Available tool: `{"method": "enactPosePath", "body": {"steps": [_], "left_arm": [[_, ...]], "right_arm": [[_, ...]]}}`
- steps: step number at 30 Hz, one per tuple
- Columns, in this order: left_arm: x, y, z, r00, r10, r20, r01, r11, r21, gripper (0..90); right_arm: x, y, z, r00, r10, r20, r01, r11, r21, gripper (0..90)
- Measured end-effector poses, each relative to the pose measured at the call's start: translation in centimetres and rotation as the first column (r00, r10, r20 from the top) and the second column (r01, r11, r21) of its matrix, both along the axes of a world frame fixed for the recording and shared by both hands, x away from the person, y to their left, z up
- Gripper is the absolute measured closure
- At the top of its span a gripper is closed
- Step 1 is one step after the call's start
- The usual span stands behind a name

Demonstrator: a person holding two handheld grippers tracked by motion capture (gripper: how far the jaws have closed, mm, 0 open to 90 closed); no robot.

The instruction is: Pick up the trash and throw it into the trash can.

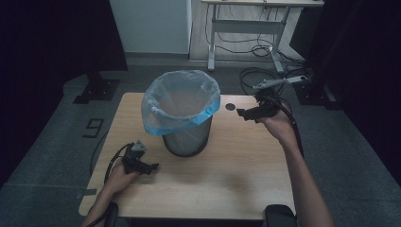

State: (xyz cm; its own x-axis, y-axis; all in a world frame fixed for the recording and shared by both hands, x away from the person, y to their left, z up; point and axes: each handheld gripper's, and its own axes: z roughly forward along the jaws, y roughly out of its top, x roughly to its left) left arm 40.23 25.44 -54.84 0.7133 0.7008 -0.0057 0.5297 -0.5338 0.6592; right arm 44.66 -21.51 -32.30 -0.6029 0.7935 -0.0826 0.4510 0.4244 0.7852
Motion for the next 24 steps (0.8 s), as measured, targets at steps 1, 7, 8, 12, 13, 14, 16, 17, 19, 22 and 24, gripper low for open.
{"method": "enactPosePath", "body": {"steps": [1, 7, 8, 12, 13, 14, 16, 17, 19, 22, 24], "left_arm": [[0.0, 0.0, 0.0, 1.0000, 0.000, 0.000, 0.000, 1.0000, 0.000, 0.0], [0.0, 0.0, 0.0, 1.0000, 0.001, 0.000, -0.001, 1.0000, 0.000, 0.0], [0.0, 0.0, 0.0, 1.0000, 0.002, 0.000, -0.002, 1.0000, 0.000, 0.0], [0.0, 0.0, 0.0, 1.0000, 0.002, 0.000, -0.002, 1.0000, 0.000, 0.0], [0.0, 0.0, 0.0, 1.0000, 0.002, 0.000, -0.002, 1.0000, 0.000, 0.0], [0.0, 0.0, 0.0, 1.0000, 0.002, 0.000, -0.002, 1.0000, 0.000, 0.0], [0.0, 0.0, 0.0, 1.0000, 0.003, 0.000, -0.003, 1.0000, 0.000, 0.0], [0.0, 0.0, 0.0, 1.0000, 0.003, 0.000, -0.003, 1.0000, 0.000, 0.0], [0.0, 0.0, 0.0, 1.0000, 0.005, 0.000, -0.005, 1.0000, -0.001, 0.0], [0.0, 0.0, 0.0, 1.0000, 0.006, 0.000, -0.006, 1.0000, -0.002, 0.0], [0.0, 0.0, 0.0, 1.0000, 0.005, 0.000, -0.005, 1.0000, -0.001, 0.0]], "right_arm": [[-0.1, -0.2, -0.2, 1.0000, -0.003, -0.002, 0.003, 1.000, 0.004, 0.8], [-0.9, -1.4, -1.4, 0.9998, -0.021, -0.004, 0.021, 1.000, 0.003, 1.1], [-1.0, -1.5, -1.5, 0.9997, -0.023, -0.002, 0.023, 1.000, 0.002, 1.2], [-1.4, -2.1, -2.2, 0.9996, -0.029, -0.004, 0.029, 1.000, 0.008, 1.4], [-1.5, -2.2, -2.4, 0.9995, -0.030, -0.004, 0.030, 1.000, 0.005, 1.4], [-1.7, -2.3, -2.6, 0.9995, -0.031, -0.003, 0.031, 1.000, 0.003, 1.5], [-1.9, -2.5, -3.0, 0.9994, -0.034, -0.007, 0.034, 0.999, 0.013, 1.5], [-2.0, -2.6, -3.2, 0.9993, -0.036, -0.011, 0.036, 0.999, 0.019, 1.5], [-2.2, -2.8, -3.6, 0.9991, -0.040, -0.013, 0.041, 0.999, 0.021, 1.5], [-2.4, -3.1, -4.4, 0.9991, -0.040, -0.014, 0.040, 0.999, 0.028, 1.5], [-2.6, -3.4, -5.1, 0.9989, -0.043, -0.016, 0.044, 0.999, 0.030, 1.5]]}}
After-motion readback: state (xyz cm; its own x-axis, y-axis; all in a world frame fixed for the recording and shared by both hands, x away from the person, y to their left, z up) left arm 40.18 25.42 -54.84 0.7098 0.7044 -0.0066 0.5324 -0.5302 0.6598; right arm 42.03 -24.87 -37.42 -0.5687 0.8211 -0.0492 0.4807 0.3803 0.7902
